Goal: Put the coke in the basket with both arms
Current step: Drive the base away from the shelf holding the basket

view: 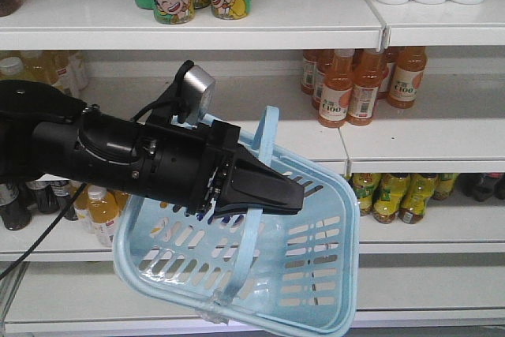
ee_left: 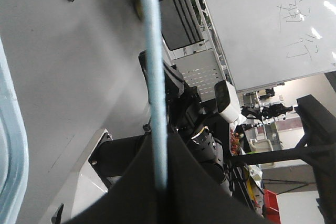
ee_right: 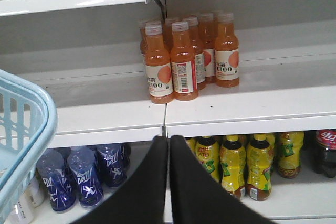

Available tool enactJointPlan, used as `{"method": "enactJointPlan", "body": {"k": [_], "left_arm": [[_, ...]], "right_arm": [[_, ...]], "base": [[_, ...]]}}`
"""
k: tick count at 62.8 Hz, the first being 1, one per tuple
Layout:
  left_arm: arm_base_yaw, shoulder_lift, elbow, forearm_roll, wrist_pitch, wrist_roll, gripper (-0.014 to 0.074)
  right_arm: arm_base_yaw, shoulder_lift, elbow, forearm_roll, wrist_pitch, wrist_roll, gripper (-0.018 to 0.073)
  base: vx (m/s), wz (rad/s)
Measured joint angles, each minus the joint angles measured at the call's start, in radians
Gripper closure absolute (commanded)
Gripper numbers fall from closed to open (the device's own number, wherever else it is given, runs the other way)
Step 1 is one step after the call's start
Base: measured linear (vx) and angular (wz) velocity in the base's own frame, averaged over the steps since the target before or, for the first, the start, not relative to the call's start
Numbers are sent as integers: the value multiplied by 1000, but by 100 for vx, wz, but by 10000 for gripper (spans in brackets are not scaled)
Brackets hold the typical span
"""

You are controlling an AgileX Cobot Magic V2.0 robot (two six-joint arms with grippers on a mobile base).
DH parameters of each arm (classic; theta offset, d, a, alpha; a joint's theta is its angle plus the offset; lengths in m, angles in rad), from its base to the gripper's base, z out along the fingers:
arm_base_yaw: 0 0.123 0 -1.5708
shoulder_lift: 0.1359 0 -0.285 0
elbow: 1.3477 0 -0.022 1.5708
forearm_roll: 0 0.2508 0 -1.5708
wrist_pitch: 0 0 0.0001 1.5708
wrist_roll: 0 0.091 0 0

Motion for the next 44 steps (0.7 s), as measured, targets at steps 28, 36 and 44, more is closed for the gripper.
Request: {"method": "enactJointPlan", "body": {"k": [28, 36, 44], "left_arm": [[0, 0, 0, 0, 0, 0, 604], [0, 0, 0, 0, 0, 0, 604], [0, 0, 0, 0, 0, 0, 604]], "right_arm": [[0, 0, 0, 0, 0, 0, 564], [0, 0, 0, 0, 0, 0, 564], [0, 0, 0, 0, 0, 0, 564]], "base": [[-1, -29], [-1, -50], [-1, -56]]}}
